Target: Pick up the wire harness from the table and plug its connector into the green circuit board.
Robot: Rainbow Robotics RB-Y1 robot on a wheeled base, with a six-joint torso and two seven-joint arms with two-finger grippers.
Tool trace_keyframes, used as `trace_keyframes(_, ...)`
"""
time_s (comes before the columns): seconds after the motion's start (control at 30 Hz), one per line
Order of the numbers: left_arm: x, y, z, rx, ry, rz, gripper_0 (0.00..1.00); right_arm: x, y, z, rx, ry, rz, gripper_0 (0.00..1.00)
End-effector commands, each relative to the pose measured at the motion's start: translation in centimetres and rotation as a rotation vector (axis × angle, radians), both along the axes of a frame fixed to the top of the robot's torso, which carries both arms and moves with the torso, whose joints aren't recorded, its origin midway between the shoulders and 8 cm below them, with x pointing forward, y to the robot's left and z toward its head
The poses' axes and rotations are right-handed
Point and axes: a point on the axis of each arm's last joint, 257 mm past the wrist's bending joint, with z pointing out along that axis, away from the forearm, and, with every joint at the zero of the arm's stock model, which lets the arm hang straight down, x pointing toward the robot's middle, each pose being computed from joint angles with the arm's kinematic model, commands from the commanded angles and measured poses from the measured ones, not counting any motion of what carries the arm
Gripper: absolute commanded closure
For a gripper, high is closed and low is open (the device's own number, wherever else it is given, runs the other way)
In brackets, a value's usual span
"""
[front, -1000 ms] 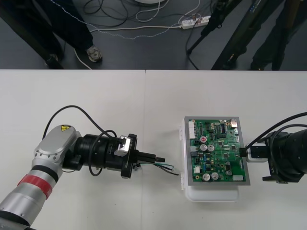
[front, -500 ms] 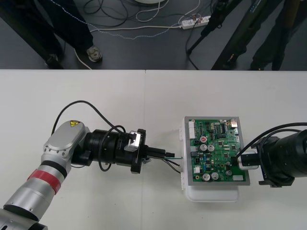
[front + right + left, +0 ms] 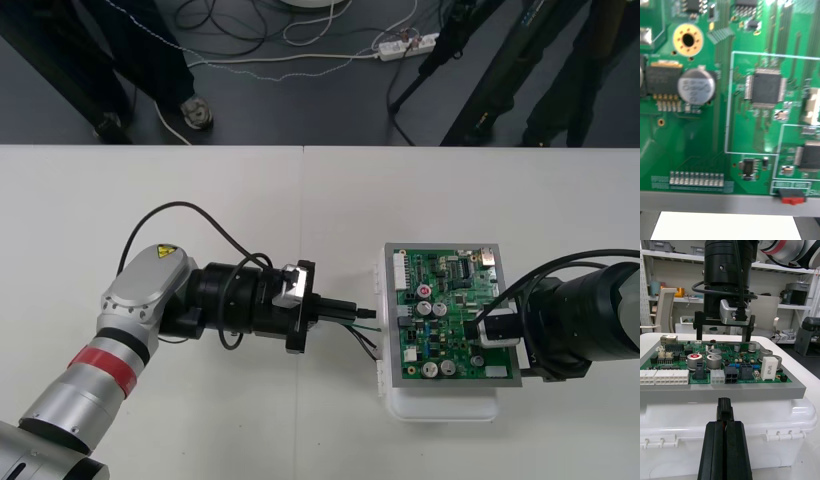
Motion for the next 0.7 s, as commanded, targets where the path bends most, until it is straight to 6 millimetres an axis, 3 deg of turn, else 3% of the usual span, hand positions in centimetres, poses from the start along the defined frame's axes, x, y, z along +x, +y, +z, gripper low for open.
trace_keyframes(0.03,0.35,-2.39,2.09,-0.026,0.016,-0.019,1.0,0.9,1.51,0.83,0.024,-0.024,0.012,0.0)
trace_keyframes(0.7,-0.25,-2.12,2.1,-0.026,0.051,-0.027,1.0,0.5,2.3,0.34,0.046,-0.007,-0.004,0.0)
